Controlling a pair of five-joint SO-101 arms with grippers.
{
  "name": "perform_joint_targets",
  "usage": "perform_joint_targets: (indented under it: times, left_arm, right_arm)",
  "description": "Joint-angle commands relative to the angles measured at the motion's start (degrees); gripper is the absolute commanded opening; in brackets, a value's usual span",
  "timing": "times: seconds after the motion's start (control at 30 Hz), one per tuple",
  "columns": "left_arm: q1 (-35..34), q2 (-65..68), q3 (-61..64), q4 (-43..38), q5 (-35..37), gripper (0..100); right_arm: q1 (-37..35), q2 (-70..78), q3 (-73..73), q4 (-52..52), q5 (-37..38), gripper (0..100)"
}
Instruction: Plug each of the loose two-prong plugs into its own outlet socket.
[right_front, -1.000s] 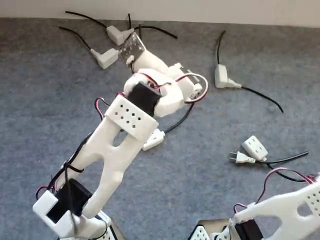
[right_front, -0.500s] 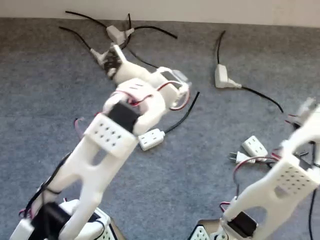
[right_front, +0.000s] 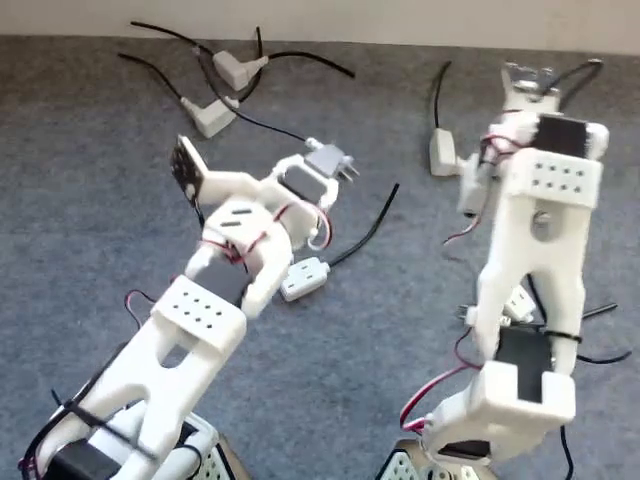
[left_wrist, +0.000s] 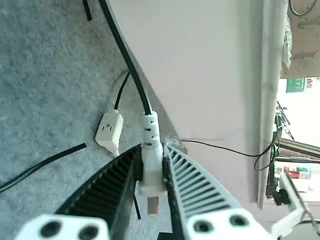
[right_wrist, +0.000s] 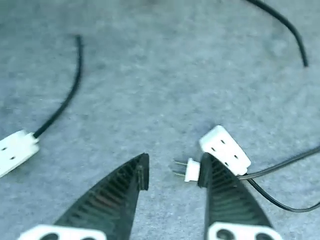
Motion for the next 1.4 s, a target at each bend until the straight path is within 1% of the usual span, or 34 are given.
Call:
perform_joint_targets:
  times: [0.0, 0.03, 0.1, 0.2, 0.33, 0.57, 0.8, 1.0, 1.37]
  left_arm:
    - [4.00, -2.07, 7.69, -16.00, -0.09, 1]
    - [4.70, -2.15, 9.27, -18.73, -0.09, 1]
    - [5.49, -1.89, 11.56, -23.65, -0.09, 1]
    - [5.58, -2.24, 13.85, -30.33, 0.26, 1]
    - [6.73, -3.03, 15.25, -35.43, 0.18, 1]
    - [7.25, -5.58, 15.87, -35.69, 0.00, 1]
    - [12.18, -6.11, 19.82, -36.04, 0.00, 1]
    - [12.79, -6.11, 20.09, -36.04, 0.00, 1]
    - [14.02, -6.11, 21.05, -36.04, 0.26, 1]
  right_arm:
    - [-4.00, -6.46, 0.48, 1.98, -0.53, 5.0]
    - [-4.97, -7.16, 0.66, 1.98, -0.35, 0.4]
    - [-6.55, -8.75, 0.84, 1.98, -0.53, 2.1]
    - [-8.40, -10.77, 1.01, 2.07, -0.53, 0.5]
    - [-10.42, -12.18, 2.42, 2.24, -0.62, 0.8]
    - [-11.12, -16.40, 6.29, 2.15, -0.09, 0.8]
    - [-15.34, -17.10, 6.20, 1.98, 3.78, 0.8]
    - [-15.43, -16.92, 6.46, 1.80, 5.63, 0.8]
    - [-15.60, -16.92, 6.55, -2.33, 5.71, 0.8]
